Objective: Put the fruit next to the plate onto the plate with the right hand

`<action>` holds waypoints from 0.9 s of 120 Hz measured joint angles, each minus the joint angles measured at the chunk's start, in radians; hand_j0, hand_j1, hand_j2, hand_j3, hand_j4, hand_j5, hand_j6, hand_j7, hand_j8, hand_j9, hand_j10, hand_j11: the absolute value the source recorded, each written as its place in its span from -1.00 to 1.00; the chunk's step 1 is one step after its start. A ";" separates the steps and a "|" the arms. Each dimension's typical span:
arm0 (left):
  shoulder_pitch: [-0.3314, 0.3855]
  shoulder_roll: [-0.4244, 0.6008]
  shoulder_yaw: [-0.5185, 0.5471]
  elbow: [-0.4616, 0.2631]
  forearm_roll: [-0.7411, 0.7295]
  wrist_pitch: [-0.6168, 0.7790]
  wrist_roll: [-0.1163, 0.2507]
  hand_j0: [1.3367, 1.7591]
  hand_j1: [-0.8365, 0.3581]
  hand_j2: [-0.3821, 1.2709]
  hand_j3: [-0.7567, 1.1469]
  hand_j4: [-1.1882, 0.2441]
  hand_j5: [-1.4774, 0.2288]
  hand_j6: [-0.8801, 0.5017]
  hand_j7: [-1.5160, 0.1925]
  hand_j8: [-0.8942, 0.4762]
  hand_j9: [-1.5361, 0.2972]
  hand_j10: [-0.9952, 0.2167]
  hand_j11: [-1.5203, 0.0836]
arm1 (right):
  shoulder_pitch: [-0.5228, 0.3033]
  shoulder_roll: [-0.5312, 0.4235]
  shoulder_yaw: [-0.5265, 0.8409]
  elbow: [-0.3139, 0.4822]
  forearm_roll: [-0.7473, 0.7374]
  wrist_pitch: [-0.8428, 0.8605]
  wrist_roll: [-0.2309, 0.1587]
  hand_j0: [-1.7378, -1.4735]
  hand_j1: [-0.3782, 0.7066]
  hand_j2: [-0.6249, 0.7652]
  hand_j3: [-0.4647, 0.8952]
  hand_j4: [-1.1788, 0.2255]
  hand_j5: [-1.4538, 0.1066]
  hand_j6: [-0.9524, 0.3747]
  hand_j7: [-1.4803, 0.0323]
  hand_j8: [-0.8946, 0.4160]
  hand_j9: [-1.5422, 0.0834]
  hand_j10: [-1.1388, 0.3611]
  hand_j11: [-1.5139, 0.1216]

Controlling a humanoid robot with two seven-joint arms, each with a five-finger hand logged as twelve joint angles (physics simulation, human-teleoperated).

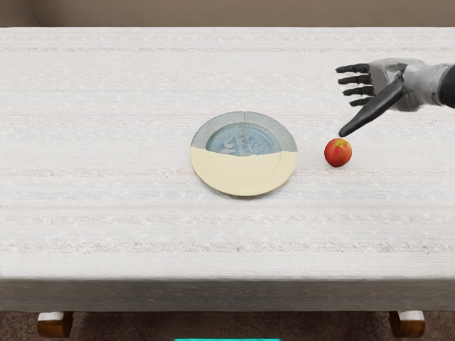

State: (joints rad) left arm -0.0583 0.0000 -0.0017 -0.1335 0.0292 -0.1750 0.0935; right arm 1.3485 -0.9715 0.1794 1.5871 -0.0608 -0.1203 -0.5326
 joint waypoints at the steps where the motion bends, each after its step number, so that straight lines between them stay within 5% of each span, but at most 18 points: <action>1: 0.000 0.000 0.000 0.000 0.000 0.000 0.000 0.52 0.52 -0.48 -0.21 0.33 0.38 -0.06 0.42 -0.04 0.34 0.26 0.52 | 0.006 0.005 -0.010 0.002 0.000 -0.019 -0.004 -0.40 -0.85 -0.11 -0.32 0.61 0.79 0.37 0.88 0.30 0.82 0.46 0.78; 30: 0.000 0.000 0.000 0.000 0.000 0.000 0.000 0.52 0.52 -0.48 -0.21 0.33 0.38 -0.06 0.42 -0.04 0.34 0.26 0.52 | 0.167 0.183 -0.291 0.044 -0.018 -0.435 -0.055 -0.40 -0.85 -0.11 -0.32 0.61 0.79 0.37 0.88 0.29 0.82 0.46 0.78; 63: 0.000 0.000 0.000 0.000 0.000 0.000 0.000 0.52 0.52 -0.48 -0.21 0.33 0.38 -0.06 0.42 -0.04 0.34 0.26 0.52 | 0.188 0.321 -0.396 0.043 -0.021 -0.487 -0.077 -0.40 -0.85 -0.11 -0.32 0.61 0.79 0.37 0.88 0.29 0.82 0.46 0.78; 108: 0.000 0.000 0.000 0.000 0.000 0.000 0.000 0.52 0.52 -0.48 -0.21 0.33 0.38 -0.06 0.42 -0.04 0.34 0.26 0.52 | 0.210 0.362 -0.489 -0.044 -0.064 -0.491 -0.078 -0.40 -0.85 -0.11 -0.32 0.61 0.79 0.37 0.88 0.29 0.82 0.46 0.78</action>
State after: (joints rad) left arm -0.0583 0.0000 -0.0016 -0.1333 0.0292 -0.1749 0.0935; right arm 1.5585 -0.6098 -0.3099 1.5430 -0.1249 -0.6109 -0.6108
